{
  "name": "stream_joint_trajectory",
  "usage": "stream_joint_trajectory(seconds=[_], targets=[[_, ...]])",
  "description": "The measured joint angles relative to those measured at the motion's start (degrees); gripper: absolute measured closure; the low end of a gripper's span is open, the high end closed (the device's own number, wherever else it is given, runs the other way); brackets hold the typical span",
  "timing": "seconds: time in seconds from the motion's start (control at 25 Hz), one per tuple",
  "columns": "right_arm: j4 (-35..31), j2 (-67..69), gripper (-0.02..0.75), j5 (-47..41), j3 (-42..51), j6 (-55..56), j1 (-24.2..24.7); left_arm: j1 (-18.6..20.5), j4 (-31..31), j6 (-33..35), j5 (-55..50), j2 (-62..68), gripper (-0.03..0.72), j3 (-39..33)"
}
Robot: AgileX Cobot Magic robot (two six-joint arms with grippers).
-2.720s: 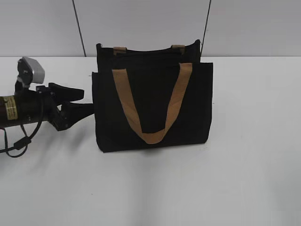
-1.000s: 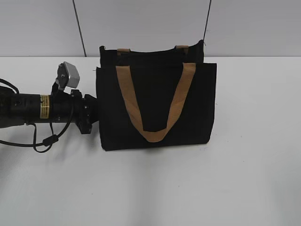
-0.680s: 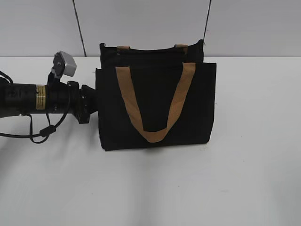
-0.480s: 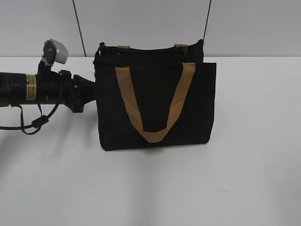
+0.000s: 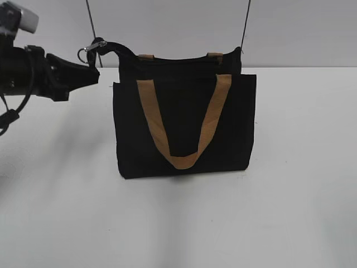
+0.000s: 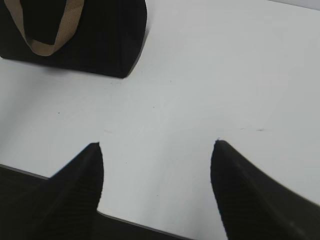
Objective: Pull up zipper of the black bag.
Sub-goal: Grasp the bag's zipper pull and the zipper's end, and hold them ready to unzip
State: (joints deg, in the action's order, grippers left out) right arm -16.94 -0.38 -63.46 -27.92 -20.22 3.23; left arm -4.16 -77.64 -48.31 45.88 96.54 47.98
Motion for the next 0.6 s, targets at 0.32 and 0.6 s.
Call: stream_joint_trajectory(seconds=[0.32,0.6], targets=[[0.00,0.00,0.217,0.00,0.00,0.00,0.00,-0.56,-7.37,-9.17,-3.13,-12.26,0.673,0.00],[0.00,0.00,0.217,0.00,0.00,0.00,0.00,-0.58,-10.64,-11.61,-3.27,-15.30,0.673,0.00]])
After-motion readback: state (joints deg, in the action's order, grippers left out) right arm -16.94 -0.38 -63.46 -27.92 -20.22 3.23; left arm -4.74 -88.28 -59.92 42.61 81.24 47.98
